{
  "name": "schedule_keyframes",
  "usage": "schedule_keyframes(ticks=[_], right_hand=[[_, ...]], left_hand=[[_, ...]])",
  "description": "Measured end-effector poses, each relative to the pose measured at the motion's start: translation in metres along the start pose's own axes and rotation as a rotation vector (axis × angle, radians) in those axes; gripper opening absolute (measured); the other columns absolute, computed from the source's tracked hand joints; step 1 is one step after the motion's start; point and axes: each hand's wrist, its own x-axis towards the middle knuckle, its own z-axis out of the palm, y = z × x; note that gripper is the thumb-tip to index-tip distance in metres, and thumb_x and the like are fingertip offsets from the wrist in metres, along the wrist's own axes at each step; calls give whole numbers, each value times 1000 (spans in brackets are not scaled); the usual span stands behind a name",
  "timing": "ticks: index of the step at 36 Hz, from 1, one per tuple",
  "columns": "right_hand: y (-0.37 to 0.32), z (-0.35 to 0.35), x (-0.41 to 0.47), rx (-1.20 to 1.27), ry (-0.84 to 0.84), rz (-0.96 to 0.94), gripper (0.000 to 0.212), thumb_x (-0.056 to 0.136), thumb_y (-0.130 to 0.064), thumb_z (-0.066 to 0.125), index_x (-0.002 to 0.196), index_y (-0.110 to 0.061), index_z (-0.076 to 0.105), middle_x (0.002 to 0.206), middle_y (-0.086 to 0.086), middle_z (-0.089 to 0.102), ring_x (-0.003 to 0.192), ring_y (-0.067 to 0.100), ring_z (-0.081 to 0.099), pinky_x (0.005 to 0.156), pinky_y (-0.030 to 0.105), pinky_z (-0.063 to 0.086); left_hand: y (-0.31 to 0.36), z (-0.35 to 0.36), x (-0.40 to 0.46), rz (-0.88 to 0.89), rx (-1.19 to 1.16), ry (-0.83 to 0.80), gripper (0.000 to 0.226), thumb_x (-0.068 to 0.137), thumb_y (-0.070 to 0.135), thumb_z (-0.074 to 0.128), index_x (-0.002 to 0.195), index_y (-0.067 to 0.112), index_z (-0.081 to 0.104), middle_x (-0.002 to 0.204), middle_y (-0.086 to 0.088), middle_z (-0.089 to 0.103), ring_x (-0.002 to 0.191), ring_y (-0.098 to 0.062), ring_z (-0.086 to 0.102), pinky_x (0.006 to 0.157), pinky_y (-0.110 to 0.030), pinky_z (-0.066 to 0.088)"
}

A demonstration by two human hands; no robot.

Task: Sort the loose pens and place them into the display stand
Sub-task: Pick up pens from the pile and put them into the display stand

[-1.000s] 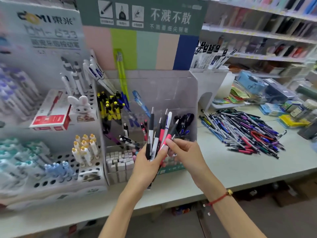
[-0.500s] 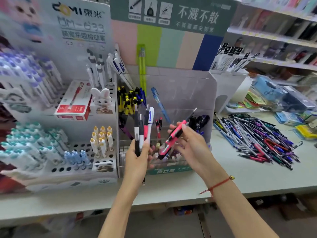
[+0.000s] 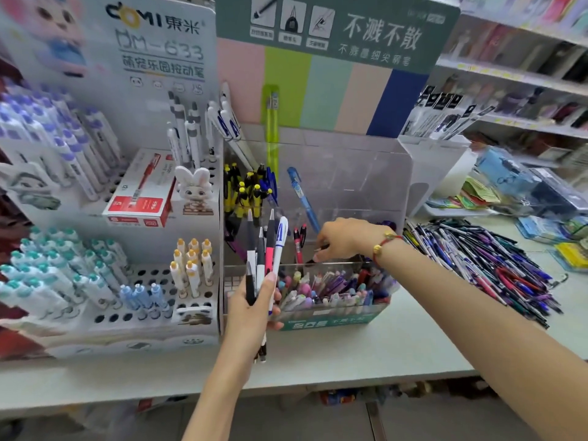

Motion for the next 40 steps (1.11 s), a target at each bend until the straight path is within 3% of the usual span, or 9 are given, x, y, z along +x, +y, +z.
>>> schedule_keyframes(ticks=[2,7,11,14,18,23,28,31,40], right_hand=[[0,1,3,82,-53,-18,52,89,-38,64,132,-11,52,126,7,56,110,29,56,90,37,48],[20,11,-7,424,-50,-22,12,97,-17,49,85,-14,46,83,4,46,68,17,43,60,29,35],[32,19,-30,706,65,-84,23,101,-8,41,119,-8,55,96,9,64,79,19,58,73,30,48],[32,27,-44,813,210,-107,40,103,-18,40,140,-31,35,80,6,68,53,5,58,54,18,48],[35,32,-45,660,180,-58,41,103,-19,36,144,-23,38,79,-6,50,64,7,44,58,21,36],[36,21,-51,695,-12,-84,29,102,-10,39,128,-10,50,87,-7,62,59,6,50,52,16,41],[34,18,-37,556,215,-46,27,89,-36,66,99,-13,75,64,-5,69,40,1,53,50,20,46],[25,29,-22,439,412,67,30,76,-50,75,81,-20,77,61,-8,66,55,5,58,54,24,44],[-14,52,-27,956,971,74,11,91,-27,64,99,-20,67,79,-6,65,67,5,58,62,22,48]], left_hand=[[1,2,0,-9,-4,5,17,94,34,54,89,18,57,71,-5,56,60,-12,55,47,-17,51],[-1,4,2,-19,11,19,21,94,34,54,95,14,61,69,-4,56,58,-11,55,48,-19,52],[0,5,1,-33,3,10,23,94,34,54,97,13,62,69,-3,56,59,-11,54,48,-18,52],[1,5,3,-43,25,-1,26,94,35,53,98,12,63,70,-4,56,59,-12,55,46,-16,50],[3,4,3,-68,19,-48,28,93,38,53,97,12,64,68,-2,56,55,-9,54,46,-17,48],[1,-4,4,-105,6,-159,30,90,44,57,97,16,67,74,-2,56,57,-8,52,54,-27,44],[2,-8,3,-130,-15,-223,29,92,40,57,101,15,66,69,4,55,56,-7,47,45,-20,37],[2,-9,3,-136,-33,-235,29,92,40,56,103,14,65,68,6,54,56,-7,46,45,-20,35],[4,-14,-1,-109,-13,-227,29,94,40,54,103,15,67,74,2,53,57,-7,45,46,-21,35]])
